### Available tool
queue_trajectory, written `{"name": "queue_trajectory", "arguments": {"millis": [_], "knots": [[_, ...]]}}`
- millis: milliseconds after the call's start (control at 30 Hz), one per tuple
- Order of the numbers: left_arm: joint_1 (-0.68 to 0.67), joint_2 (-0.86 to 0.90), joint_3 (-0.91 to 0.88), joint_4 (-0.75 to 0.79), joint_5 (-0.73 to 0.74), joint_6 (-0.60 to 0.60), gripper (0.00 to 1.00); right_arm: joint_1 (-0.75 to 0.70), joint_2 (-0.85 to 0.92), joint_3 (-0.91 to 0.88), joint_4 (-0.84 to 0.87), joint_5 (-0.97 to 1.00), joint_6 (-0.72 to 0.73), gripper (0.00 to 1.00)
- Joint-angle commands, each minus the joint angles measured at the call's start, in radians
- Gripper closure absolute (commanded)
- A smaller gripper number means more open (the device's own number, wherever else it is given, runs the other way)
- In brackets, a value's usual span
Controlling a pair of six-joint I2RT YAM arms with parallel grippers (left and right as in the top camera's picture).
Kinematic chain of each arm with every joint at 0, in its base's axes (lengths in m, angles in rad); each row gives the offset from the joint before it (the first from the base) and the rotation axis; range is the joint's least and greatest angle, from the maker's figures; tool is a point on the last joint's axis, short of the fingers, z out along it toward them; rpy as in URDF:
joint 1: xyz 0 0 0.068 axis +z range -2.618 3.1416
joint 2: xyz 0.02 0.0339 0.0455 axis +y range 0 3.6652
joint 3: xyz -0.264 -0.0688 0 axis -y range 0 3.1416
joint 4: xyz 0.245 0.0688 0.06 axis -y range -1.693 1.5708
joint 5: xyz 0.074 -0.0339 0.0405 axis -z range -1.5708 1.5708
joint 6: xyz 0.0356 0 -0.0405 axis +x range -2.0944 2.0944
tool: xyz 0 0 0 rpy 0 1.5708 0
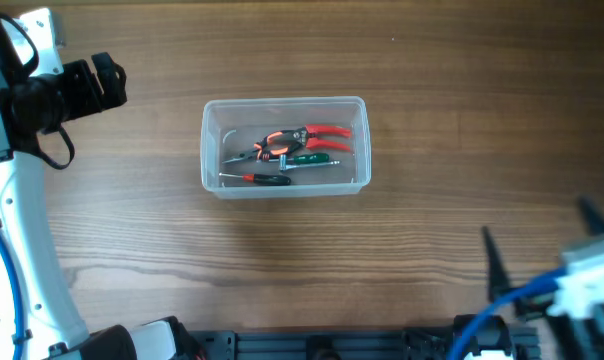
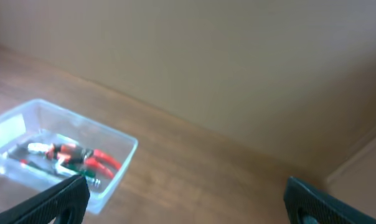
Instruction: Pack container
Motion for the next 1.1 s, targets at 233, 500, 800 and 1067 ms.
{"name": "queue_trajectory", "arguments": {"millis": [233, 500, 800, 1067], "knots": [[0.006, 0.005, 0.005, 0.002, 0.005, -0.002, 0.0, -0.072, -0.378, -0.712, 0.272, -0.224, 0.176, 0.0], [0.006, 0.005, 0.005, 0.002, 0.005, -0.002, 0.0, -0.072, -0.415, -0.879, 0.271, -0.223, 0.169, 0.0], [0.006, 0.005, 0.005, 0.002, 0.005, -0.002, 0.0, -0.072, -0.415, -0.99, 0.315, -0.213, 0.168, 0.0], [0.003, 0.005, 0.005, -0.005, 0.005, -0.002, 0.0, -0.072, -0.415, -1.072, 0.33, -0.105, 0.171, 0.0]]}}
